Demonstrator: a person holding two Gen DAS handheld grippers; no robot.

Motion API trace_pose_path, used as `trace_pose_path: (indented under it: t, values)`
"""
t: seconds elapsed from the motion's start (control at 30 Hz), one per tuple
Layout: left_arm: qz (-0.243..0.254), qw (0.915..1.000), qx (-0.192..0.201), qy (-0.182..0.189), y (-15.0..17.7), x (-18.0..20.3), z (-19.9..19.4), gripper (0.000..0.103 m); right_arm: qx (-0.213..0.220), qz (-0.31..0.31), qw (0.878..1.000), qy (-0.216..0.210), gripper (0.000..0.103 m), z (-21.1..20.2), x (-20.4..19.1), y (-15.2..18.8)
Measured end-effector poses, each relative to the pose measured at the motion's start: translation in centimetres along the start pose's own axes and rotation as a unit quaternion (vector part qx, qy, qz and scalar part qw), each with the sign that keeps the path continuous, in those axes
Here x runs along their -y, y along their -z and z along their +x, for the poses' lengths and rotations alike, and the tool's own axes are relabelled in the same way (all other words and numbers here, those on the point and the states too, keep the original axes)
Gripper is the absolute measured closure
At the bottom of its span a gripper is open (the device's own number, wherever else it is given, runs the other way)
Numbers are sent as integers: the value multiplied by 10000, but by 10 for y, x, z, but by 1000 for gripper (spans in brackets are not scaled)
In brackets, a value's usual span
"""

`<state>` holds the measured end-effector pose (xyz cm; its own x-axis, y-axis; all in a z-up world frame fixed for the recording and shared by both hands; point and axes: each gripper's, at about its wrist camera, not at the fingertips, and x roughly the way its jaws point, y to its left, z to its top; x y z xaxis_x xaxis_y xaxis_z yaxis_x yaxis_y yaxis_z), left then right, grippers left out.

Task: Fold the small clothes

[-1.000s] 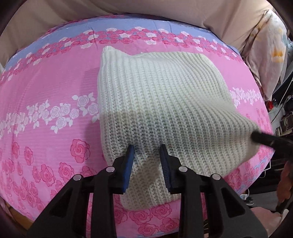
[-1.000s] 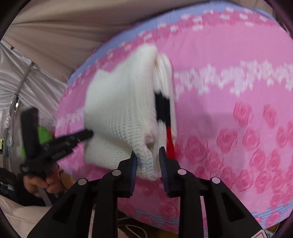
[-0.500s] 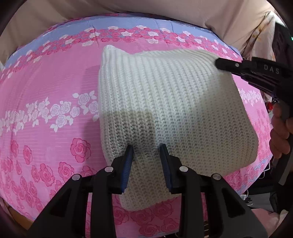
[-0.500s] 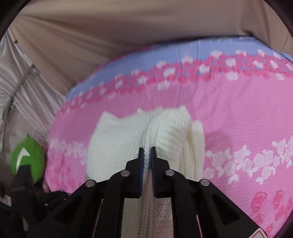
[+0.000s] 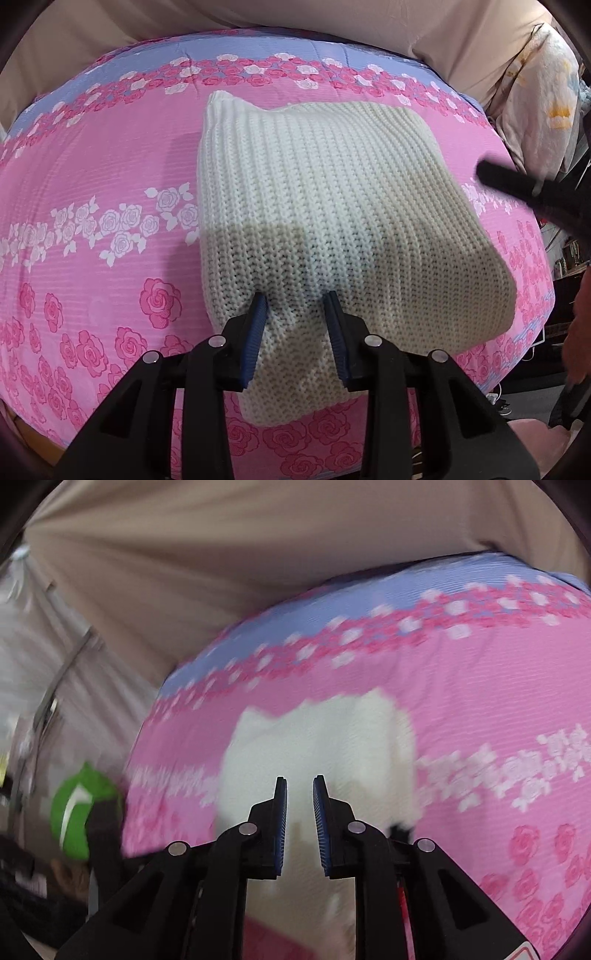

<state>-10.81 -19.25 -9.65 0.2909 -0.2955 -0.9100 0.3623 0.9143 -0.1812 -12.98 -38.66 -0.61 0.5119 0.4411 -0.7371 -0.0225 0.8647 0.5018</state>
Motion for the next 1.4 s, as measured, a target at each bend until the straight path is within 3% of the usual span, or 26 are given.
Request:
trace_pose_path:
  t: [0.07,0.13,0.17,0.23,0.33,0.43,0.47,0.63,0.67,0.7,0.73,0.87,1.0,1.1,1.17,1.23,1.3,1.4]
  values:
    - [-30,10000,16,14,0,-1,0,71,-310,-390,9982,320,88,18,-9,16]
    - [-34,10000,14,64,0,-1,1,71,-727,-450,9919,940,103,43,9,35]
    - [-18,10000,16,57,0,0,1,71,-773,-461,9905,1038,103,47,16,41]
    - [-28,10000,20,44,0,1,-2,70,-704,-293,9937,816,103,40,31,47]
    - [-384,9985,173,354,-2,-4,-21,61,-644,-63,9954,712,103,19,34,44]
    - [-707,9955,370,520,-4,-11,-35,55,-310,125,9974,633,84,-9,34,39]
    - [-732,9954,370,501,-6,-11,-34,55,-236,184,9976,627,82,-12,34,34]
    - [-769,9966,139,247,-10,-11,-10,55,-136,192,9971,718,66,13,32,1]
    - [-752,9968,138,217,-9,-12,-8,55,-222,194,9974,657,66,23,33,-3]
    - [-718,9972,136,186,-9,-12,-8,55,-366,204,9974,593,83,36,32,-6]
    - [-672,9975,134,168,-9,-12,-8,55,-434,144,9976,529,92,44,29,-7]
    - [-650,9973,198,279,-8,-12,-16,55,34,-4,9975,700,93,21,25,-10]
    - [-759,9960,281,390,-8,-11,-20,53,-223,572,9952,756,93,35,64,5]
    - [-783,9949,470,430,-11,-13,-32,44,-206,630,9961,585,83,31,61,8]
    - [-1026,9908,731,484,-14,-23,-45,27,-98,619,9957,684,71,17,54,7]
    - [-1280,9870,813,532,-15,-35,-47,18,-20,524,9952,824,40,1,51,11]
    - [-1624,9825,625,663,-15,-49,-35,17,-45,530,9949,858,35,-7,54,21]
    - [-1962,9759,327,900,-9,-56,-11,17,-426,800,9938,650,35,3,64,39]
